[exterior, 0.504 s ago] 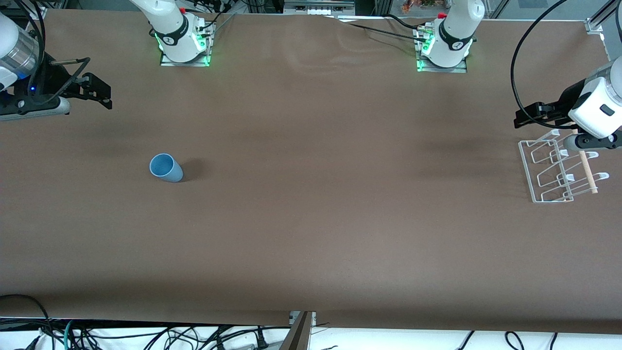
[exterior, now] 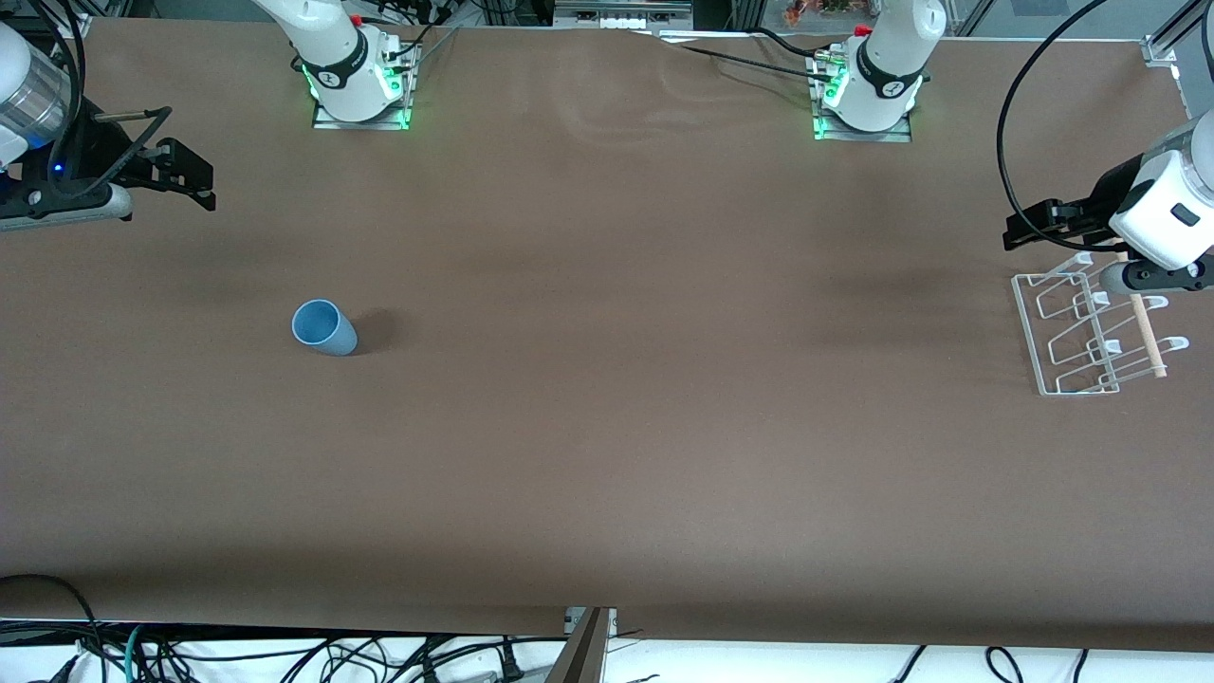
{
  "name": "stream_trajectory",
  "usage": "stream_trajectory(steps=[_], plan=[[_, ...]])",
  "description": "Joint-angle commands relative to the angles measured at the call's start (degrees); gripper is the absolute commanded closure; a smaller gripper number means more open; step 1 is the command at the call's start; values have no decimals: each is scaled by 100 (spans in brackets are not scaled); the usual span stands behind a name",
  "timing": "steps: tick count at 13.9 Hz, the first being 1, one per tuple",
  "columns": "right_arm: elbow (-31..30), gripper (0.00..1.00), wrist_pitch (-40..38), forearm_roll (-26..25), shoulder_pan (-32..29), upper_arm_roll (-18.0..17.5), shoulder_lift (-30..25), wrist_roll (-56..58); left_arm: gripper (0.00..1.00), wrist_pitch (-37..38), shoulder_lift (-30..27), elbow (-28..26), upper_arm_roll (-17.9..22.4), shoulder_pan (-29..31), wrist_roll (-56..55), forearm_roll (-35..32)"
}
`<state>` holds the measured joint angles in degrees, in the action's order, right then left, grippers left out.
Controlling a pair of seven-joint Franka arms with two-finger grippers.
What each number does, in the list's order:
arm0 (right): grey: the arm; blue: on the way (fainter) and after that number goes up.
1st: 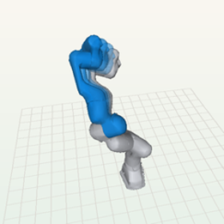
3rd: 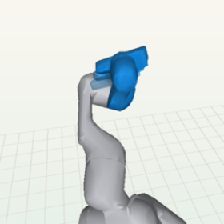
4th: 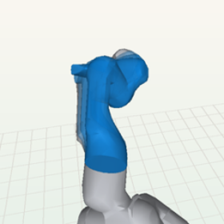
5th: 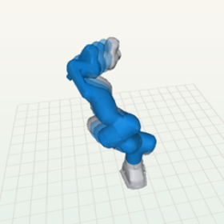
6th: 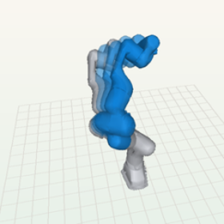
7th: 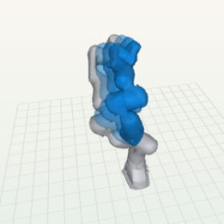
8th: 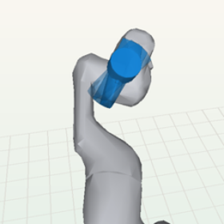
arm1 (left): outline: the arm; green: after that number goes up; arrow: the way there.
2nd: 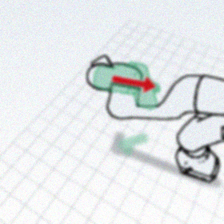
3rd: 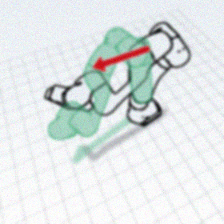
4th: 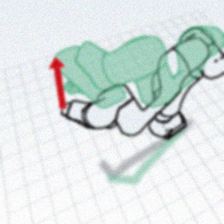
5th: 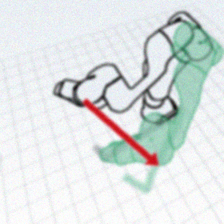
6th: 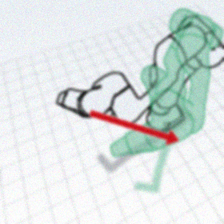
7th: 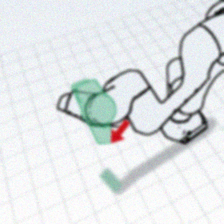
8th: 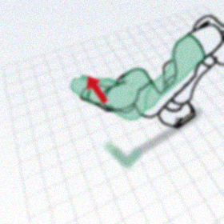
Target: Transfer cup to left arm and place on rack
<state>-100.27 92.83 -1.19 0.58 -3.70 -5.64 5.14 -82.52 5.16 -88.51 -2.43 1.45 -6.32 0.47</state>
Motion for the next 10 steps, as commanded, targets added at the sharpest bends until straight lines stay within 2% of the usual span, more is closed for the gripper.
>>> stream_trajectory(steps=[1, 10], plan=[[-37, 1, -54, 93, -75, -8, -34, 57, 0, -1, 47, 115, -3, 22, -44, 129], [8, 1, -63, 93, -75, 124, -60, 49, 0, -1, 47, 115, -3, 22, -44, 129]])
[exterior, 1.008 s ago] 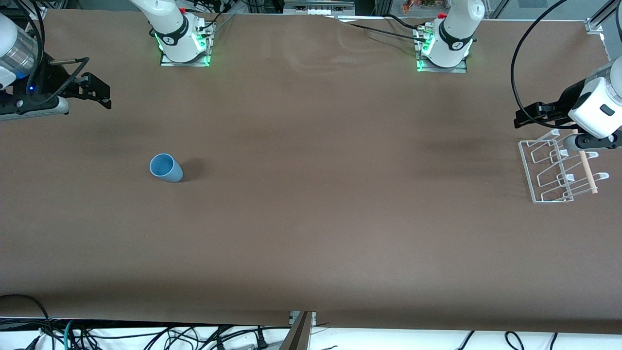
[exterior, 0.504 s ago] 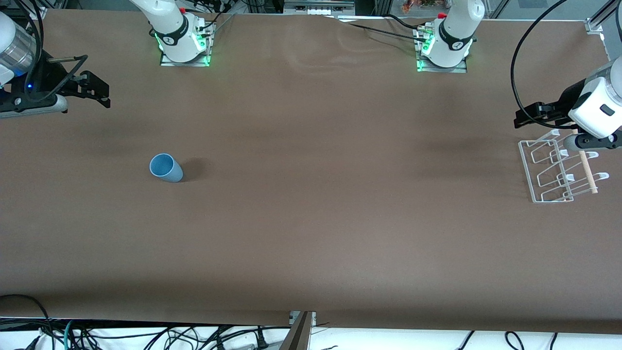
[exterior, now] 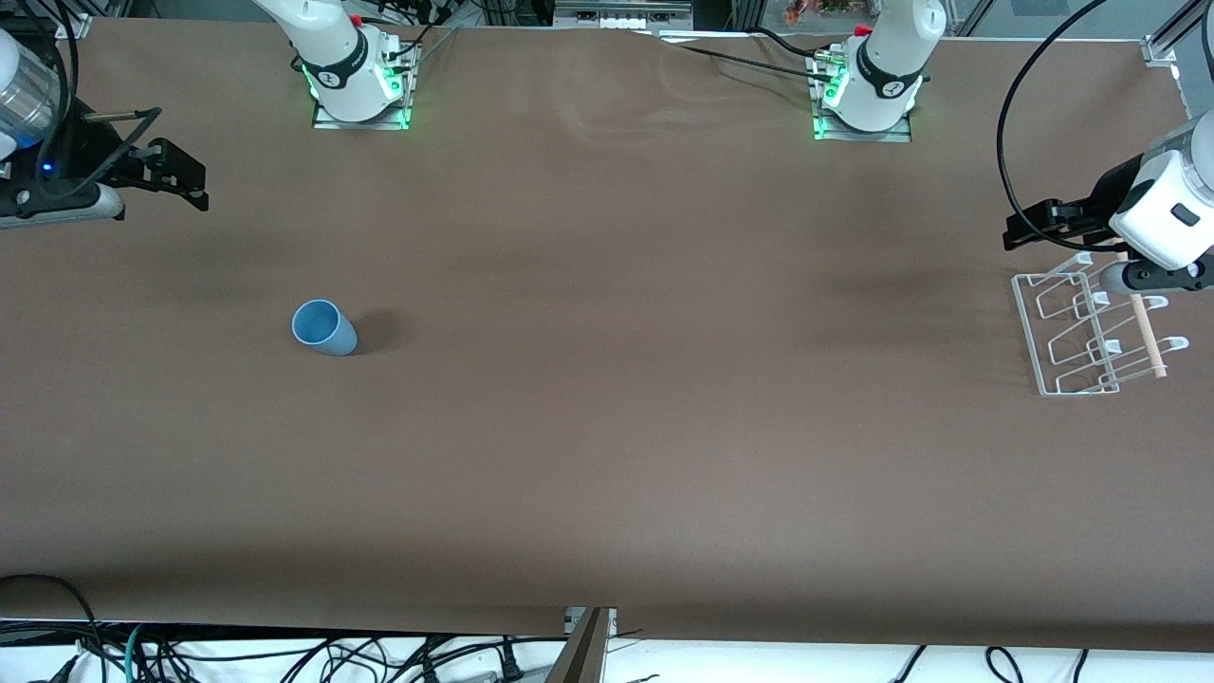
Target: Transfer cup to left arm and place on rack
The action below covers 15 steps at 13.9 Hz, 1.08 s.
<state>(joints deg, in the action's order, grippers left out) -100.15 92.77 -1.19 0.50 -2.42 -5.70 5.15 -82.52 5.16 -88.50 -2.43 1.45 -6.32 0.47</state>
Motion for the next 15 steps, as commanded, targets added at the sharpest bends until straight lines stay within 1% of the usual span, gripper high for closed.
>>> stream_trajectory(steps=[1, 6, 8, 10, 13, 15], plan=[[-22, 1, -48, 102, -68, -4, -19, 47, 0, -1, 47, 114, -3, 30, -44, 129], [-171, 1, 4, 102, -59, -13, 192, 65, 0, -1, 47, 114, -11, 30, -44, 129], [-250, 1, 92, 93, -68, -13, 446, 144, 0, -1, 47, 114, -3, 30, -44, 129], [-434, 1, 346, 110, -68, -13, 562, 144, 0, -1, 47, 114, -3, 30, -44, 129], [-917, 1, 925, 102, -68, -13, 562, 153, 0, -1, 47, 114, -3, 30, -44, 129], [-1277, 1, 1365, 102, -77, 5, 632, 354, 0, -1, 55, 114, -3, 30, -44, 129]])
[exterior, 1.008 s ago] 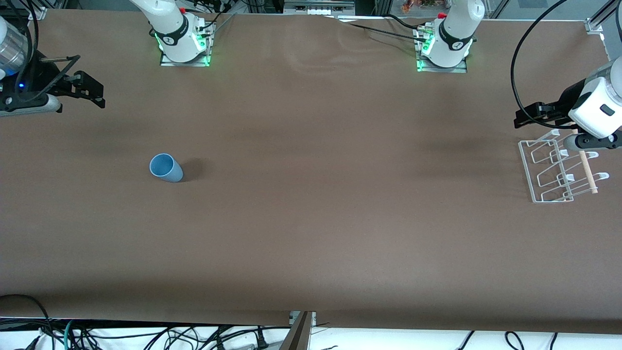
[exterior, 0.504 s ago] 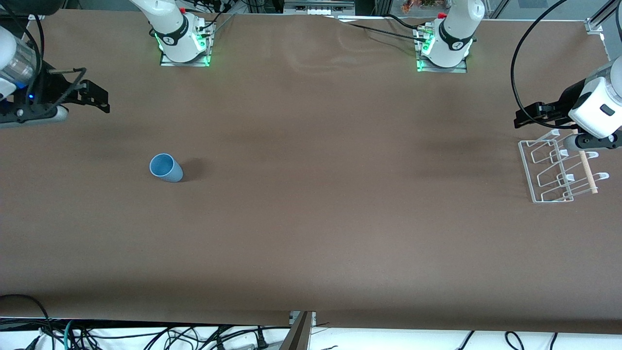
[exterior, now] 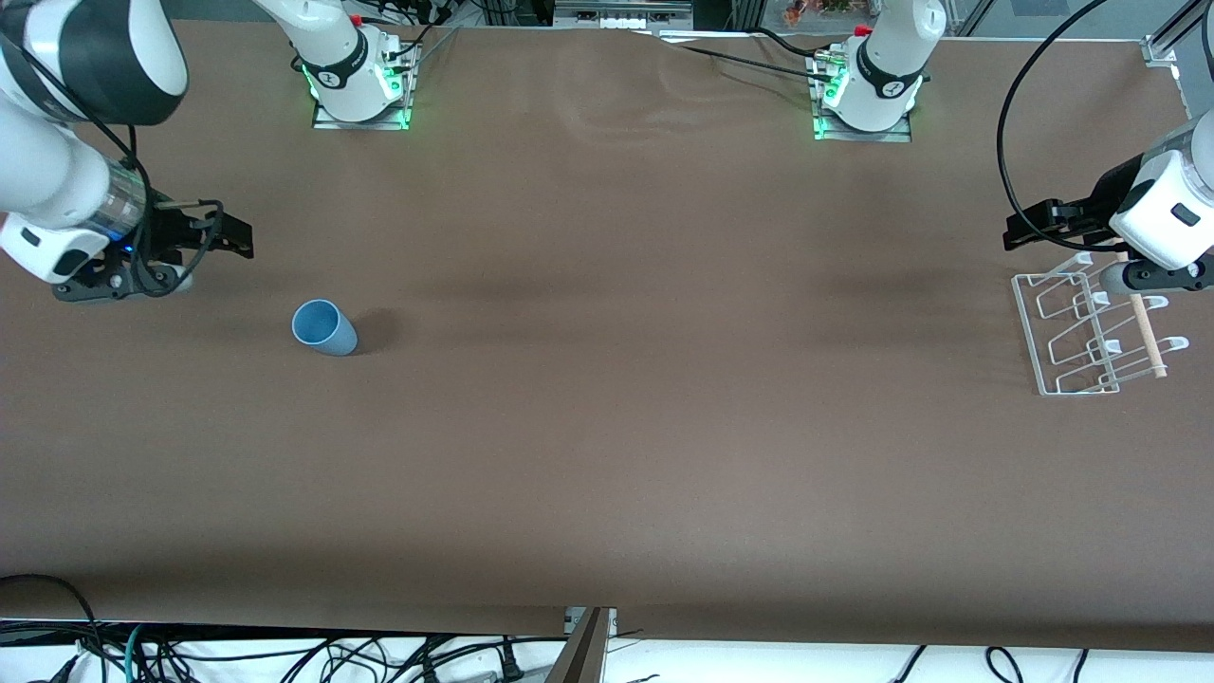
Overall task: Transfer cup to left arm and place on rack
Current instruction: 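Reach the right gripper to the blue cup and close on it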
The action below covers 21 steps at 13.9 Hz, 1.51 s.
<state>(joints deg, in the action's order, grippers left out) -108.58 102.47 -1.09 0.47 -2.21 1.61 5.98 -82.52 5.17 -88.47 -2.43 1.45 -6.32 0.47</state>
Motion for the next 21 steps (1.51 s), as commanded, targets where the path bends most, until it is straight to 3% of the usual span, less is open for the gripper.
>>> stream_trajectory(steps=[1, 13, 17, 18, 19, 21], plan=[[-549, 1, 492, 91, -73, 36, -38, 351, 0, -1, 54, 111, -3, 30, -44, 129], [-585, 1, 1950, 91, -74, 194, 1376, 519, 0, -1, 54, 111, -3, 22, -44, 129], [-585, 2, 2039, 91, -56, 177, 1710, 492, 0, -1, 72, 111, -11, 30, -44, 129], [-585, 3, 2083, 91, -56, 168, 1807, 492, 0, -1, 72, 111, -12, 22, -44, 129], [-585, 19, 2136, 91, -30, 168, 1904, 483, 0, -1, 72, 111, -12, 13, -53, 129], [-603, 23, 2154, 91, 6, 168, 2053, 466, 0, -1, 72, 120, -12, 13, -53, 129]])
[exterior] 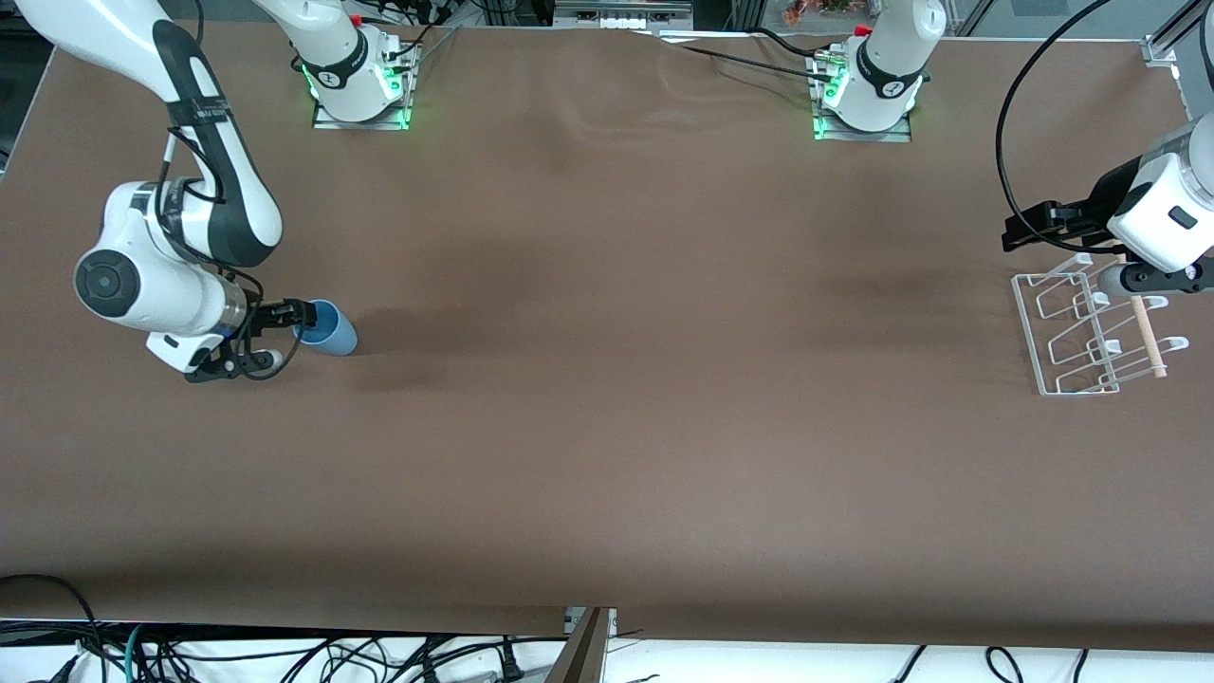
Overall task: Transfer cup to left arm and place on rack
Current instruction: 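Reach the right gripper to the blue cup and close on it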
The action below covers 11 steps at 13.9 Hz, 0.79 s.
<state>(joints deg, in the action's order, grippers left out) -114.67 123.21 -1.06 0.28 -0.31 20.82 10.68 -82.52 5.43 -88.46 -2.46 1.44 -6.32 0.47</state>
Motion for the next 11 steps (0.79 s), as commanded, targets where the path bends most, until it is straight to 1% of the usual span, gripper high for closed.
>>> stream_trajectory(steps=[1, 2, 3, 7, 9, 10, 11], plan=[[23, 27, 116, 80, 60, -22, 220, -13, 0, -1, 46, 119, -9, 14, -53, 129], [32, 57, 203, 88, 103, -22, 290, -30, 0, -1, 46, 119, -9, 23, -44, 129], [67, 100, 265, 80, 104, -22, 378, -109, 0, -1, 46, 119, -9, 23, -44, 129], [313, 100, 125, 80, 139, -39, 405, -57, 0, -1, 46, 119, -9, 32, -44, 129], [610, 100, -286, 88, 139, -48, 387, -92, 0, -1, 46, 119, -9, 32, -44, 129], [856, 100, -584, 167, 148, -48, 387, -136, 0, -1, 46, 119, -9, 32, -44, 129], [1085, 100, -735, 455, 139, -48, 396, -136, 0, -1, 46, 119, 0, 32, -44, 129]])
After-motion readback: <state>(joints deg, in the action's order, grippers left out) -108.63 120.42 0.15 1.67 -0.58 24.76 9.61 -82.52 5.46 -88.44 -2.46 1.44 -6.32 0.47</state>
